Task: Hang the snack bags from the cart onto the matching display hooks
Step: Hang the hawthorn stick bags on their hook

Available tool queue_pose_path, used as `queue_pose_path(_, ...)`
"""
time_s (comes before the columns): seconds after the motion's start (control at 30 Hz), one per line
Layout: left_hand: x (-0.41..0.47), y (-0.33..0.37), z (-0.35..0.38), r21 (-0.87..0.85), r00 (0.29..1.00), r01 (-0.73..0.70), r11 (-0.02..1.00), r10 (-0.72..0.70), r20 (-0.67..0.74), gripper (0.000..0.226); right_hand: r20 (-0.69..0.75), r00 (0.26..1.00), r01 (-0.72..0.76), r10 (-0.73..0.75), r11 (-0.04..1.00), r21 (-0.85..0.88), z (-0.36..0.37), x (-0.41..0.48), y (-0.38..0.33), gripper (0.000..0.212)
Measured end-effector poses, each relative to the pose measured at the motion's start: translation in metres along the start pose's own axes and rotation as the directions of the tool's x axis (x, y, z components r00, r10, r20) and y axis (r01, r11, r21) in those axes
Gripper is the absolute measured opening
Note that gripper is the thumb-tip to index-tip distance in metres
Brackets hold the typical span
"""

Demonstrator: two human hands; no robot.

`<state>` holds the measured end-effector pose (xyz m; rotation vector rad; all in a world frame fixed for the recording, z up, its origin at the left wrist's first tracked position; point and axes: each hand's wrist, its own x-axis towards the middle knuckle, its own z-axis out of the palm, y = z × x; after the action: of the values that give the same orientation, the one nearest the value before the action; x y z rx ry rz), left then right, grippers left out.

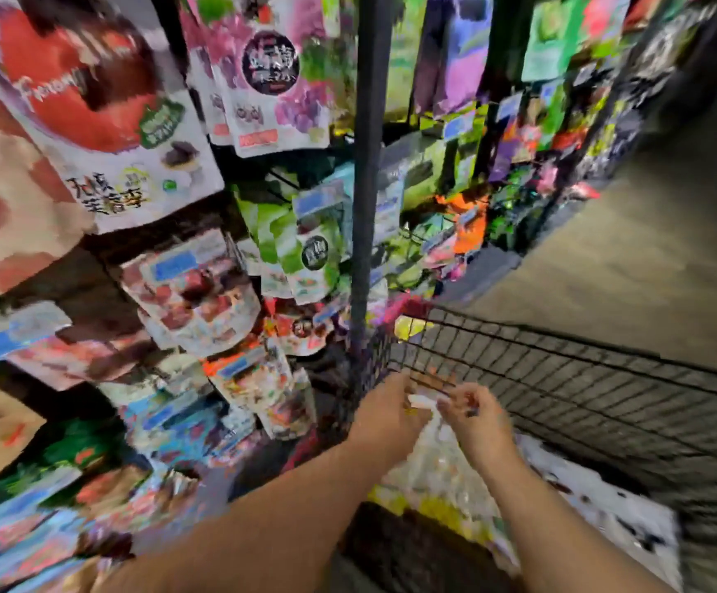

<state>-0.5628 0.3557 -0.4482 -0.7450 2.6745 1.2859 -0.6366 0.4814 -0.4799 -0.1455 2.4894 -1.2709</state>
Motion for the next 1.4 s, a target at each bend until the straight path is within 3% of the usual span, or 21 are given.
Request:
queue_pose_path(0.13, 0.011, -0.006, 0.071, 0.456, 0.945, -0.08, 0.886, -0.078, 0.317, 0.044, 0.12, 0.97, -0.171, 0.21, 0.947, -0.271, -0.051, 0.012, 0.08, 0.012)
queue_pose_path(0.27, 0.012, -0.016, 0.117, 0.641, 0.818, -0.165, 0.749, -0.259, 0.514, 0.052, 0.247, 0.86, -0.294, 0.447, 0.829, -0.476, -0.089, 0.012, 0.161, 0.044)
queue_pose_path(0.47, 0.015, -0.011, 0.157, 0.652, 0.768, -0.227, 0.724, -0.279, 0.577, 0.047, 0.218, 0.733, -0.466, 0.644, 0.709, -0.53, -0.122, 0.003, 0.239, 0.064)
queue_pose_path(0.7, 0.018, -0.019, 0.18, 0.617, 0.746, -0.264, 0.741, -0.249, 0.618, 0.051, 0.0, 0.729, -0.552, 0.685, 0.587, -0.592, -0.135, -0.009, 0.279, 0.054)
queue_pose_path(0.8, 0.019, -0.025, 0.186, 0.618, 0.725, -0.269, 0.739, -0.267, 0.635, 0.051, -0.142, 0.663, -0.667, 0.736, 0.493, -0.559, -0.142, -0.016, 0.296, 0.096)
queue_pose_path(0.87, 0.02, -0.026, 0.19, 0.625, 0.721, -0.272, 0.732, -0.275, 0.636, 0.049, -0.196, 0.642, -0.749, 0.741, 0.551, -0.369, -0.15, -0.019, 0.311, 0.11)
queue_pose_path(0.93, 0.021, -0.027, 0.194, 0.629, 0.716, -0.261, 0.732, -0.291, 0.635, 0.046, -0.179, 0.633, -0.774, 0.753, 0.622, -0.121, -0.158, -0.02, 0.321, 0.104)
queue_pose_path(1.0, 0.021, -0.028, 0.196, 0.633, 0.698, -0.245, 0.734, -0.32, 0.641, 0.044, -0.113, 0.608, -0.793, 0.786, 0.606, -0.055, -0.163, -0.022, 0.322, 0.087)
queue_pose_path(1.1, 0.021, -0.029, 0.196, 0.624, 0.683, -0.228, 0.747, -0.334, 0.65, 0.044, -0.064, 0.593, -0.779, 0.802, 0.552, -0.296, -0.163, -0.019, 0.324, 0.063)
queue_pose_path(1.17, 0.02, -0.029, 0.196, 0.611, 0.679, -0.22, 0.76, -0.33, 0.656, 0.043, -0.017, 0.658, -0.652, 0.753, 0.558, -0.513, -0.165, -0.015, 0.323, 0.035)
queue_pose_path(1.23, 0.02, -0.031, 0.194, 0.603, 0.689, -0.216, 0.768, -0.318, 0.652, 0.043, 0.135, 0.702, -0.552, 0.699, 0.654, -0.517, -0.16, -0.013, 0.319, 0.018)
queue_pose_path(1.3, 0.019, -0.032, 0.191, 0.601, 0.689, -0.215, 0.77, -0.316, 0.652, 0.044, 0.259, 0.717, -0.481, 0.647, 0.728, -0.489, -0.149, -0.016, 0.303, 0.013)
queue_pose_path(1.4, 0.018, -0.034, 0.192, 0.591, 0.689, -0.208, 0.78, -0.312, 0.654, 0.044, 0.264, 0.775, -0.387, 0.574, 0.762, -0.52, -0.128, -0.02, 0.295, 0.023)
